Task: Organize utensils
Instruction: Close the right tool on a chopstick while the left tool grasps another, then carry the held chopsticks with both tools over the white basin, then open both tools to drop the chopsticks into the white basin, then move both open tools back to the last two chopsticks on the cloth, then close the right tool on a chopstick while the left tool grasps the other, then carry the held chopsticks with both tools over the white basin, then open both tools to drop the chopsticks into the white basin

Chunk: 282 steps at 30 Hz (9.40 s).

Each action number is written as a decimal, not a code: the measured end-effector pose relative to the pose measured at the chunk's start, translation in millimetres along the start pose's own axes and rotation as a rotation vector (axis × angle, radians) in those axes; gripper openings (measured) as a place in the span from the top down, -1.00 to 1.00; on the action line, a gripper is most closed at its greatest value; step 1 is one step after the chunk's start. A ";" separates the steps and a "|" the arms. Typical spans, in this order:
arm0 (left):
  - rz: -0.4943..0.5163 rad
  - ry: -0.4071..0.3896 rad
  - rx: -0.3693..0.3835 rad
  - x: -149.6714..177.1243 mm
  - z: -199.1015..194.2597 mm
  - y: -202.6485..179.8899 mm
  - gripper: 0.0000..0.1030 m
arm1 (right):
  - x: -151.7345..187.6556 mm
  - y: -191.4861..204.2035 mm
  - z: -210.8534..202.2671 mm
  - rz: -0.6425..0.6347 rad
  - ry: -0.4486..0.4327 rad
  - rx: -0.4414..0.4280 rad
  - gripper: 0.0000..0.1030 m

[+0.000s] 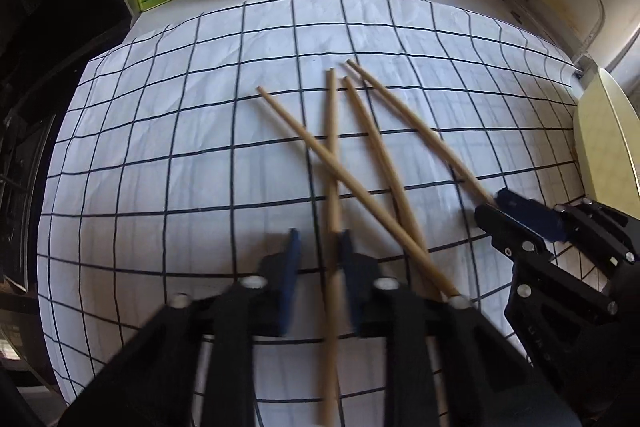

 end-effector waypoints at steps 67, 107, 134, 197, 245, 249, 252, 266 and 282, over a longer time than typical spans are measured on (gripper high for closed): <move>0.499 -0.198 0.353 -47.1 -138.0 -282.2 0.86 | 122.7 -210.0 -225.2 0.592 -0.366 0.195 0.88; 0.384 -0.175 0.278 -38.9 -139.5 -218.8 0.08 | 122.2 -176.4 -216.9 0.590 -0.327 0.129 0.44; 0.046 -0.099 0.108 -11.1 -97.3 -31.2 -0.11 | 60.6 -52.5 -155.4 0.282 -0.221 -0.041 0.32; -0.196 -0.001 -0.028 18.7 -19.0 -11.9 -0.24 | -4.9 -53.0 -4.8 0.037 0.002 -0.001 0.87; 0.061 -0.118 0.024 8.2 -79.4 -38.8 0.86 | 51.4 -25.2 -105.6 0.232 -0.148 -0.094 0.88; 0.116 -0.185 0.052 -5.1 -109.5 -53.9 0.86 | 49.8 -33.8 -138.6 0.263 -0.213 -0.082 0.88; 0.161 -0.224 0.091 -16.2 -129.0 -74.6 0.86 | 49.4 -48.6 -162.8 0.285 -0.267 -0.046 0.88; 0.430 -0.278 0.325 -60.4 -162.8 -242.9 0.86 | 105.9 -193.8 -232.2 0.637 -0.383 0.148 0.88; 0.508 -0.174 0.296 -61.6 -119.4 -321.1 0.10 | 123.8 -244.4 -201.5 0.757 -0.317 0.144 0.63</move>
Point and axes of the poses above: each gripper's, at about its wrist camera, not at the fingertips, and z roughly the way its jaws point, y to its left, x to its underside, the point moved 1 cm from there along z, roughly the way its jaws point, and after that the axes turned 7 degrees about -x, right-handed, at the moved point
